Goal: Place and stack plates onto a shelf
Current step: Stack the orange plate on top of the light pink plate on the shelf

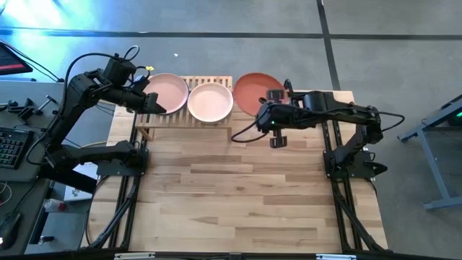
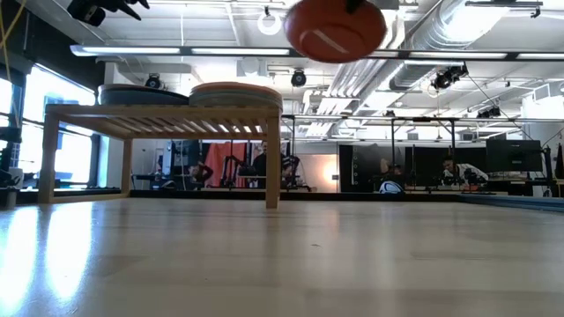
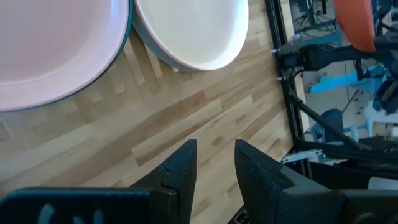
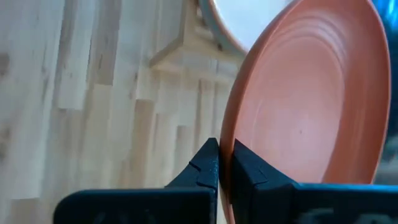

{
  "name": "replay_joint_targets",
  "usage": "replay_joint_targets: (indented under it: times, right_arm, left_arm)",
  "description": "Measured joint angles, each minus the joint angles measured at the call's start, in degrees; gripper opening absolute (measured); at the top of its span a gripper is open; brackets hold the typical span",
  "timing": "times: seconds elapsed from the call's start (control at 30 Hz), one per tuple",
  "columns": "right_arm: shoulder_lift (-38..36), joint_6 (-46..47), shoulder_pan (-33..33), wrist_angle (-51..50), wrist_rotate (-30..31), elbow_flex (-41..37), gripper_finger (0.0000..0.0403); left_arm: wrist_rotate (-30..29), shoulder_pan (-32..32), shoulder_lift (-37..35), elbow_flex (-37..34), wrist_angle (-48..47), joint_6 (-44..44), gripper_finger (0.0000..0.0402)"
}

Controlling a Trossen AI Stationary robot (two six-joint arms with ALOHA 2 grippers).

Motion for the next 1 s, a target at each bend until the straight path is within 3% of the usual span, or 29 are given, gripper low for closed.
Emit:
replay_joint_targets:
  times: [0.4, 0.67, 1.0]
  right_arm:
    - [3.9, -26.7, 0.0, 11.3, -4.5, -0.1, 0.0]
    - [8.1, -33.9, 1.0, 12.5, -5.8, -0.1, 0.0]
    - [10.0, -38.5, 1.9, 15.9, -10.2, -0.1, 0.0]
  left_arm:
    - [-3.7, 0.0, 0.1, 0.0, 0.0, -7.2, 0.0097]
    - [-7.5, -0.7, 0.2, 0.0, 0.2, -10.2, 0.0097]
    - [-13.6, -7.6, 0.3, 0.0, 5.7, -15.4, 0.0097]
